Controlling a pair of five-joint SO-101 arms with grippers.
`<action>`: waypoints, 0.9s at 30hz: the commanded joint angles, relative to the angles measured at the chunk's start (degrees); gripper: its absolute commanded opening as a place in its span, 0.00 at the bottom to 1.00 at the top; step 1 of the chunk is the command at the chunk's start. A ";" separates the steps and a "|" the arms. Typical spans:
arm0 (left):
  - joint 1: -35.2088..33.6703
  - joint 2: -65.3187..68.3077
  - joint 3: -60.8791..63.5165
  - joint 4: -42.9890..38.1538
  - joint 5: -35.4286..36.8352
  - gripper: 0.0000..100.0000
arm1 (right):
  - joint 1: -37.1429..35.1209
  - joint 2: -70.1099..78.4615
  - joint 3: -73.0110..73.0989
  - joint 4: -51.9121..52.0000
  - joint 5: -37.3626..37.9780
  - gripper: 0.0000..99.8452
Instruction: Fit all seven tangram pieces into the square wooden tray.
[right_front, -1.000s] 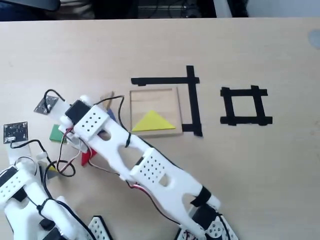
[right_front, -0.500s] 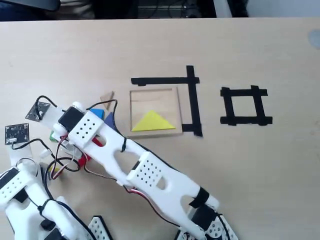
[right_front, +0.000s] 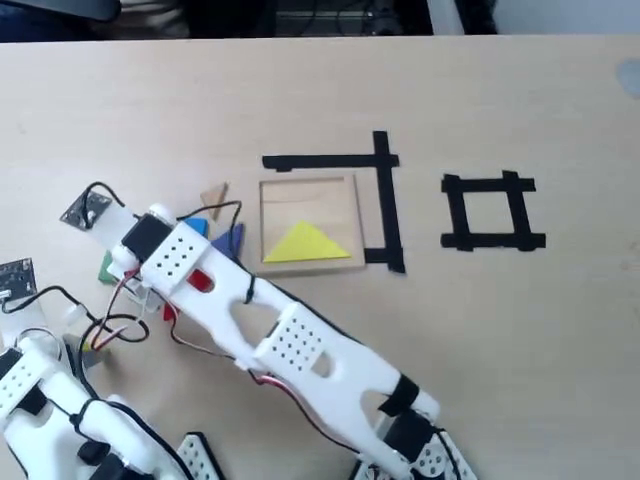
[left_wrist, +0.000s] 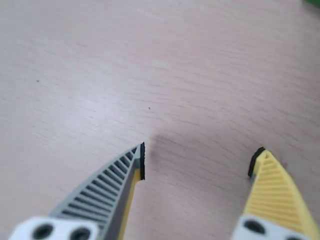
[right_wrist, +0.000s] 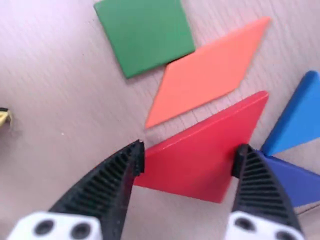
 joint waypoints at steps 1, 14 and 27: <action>-0.31 -1.14 -1.89 -0.35 0.53 0.35 | 2.90 0.04 -0.84 1.23 -1.76 0.30; -0.22 -1.14 -1.89 -0.53 0.53 0.35 | 3.87 2.07 -3.21 2.37 0.35 0.27; 0.92 -1.14 -3.74 -0.18 2.11 0.35 | 3.52 1.80 -1.27 3.87 4.92 0.11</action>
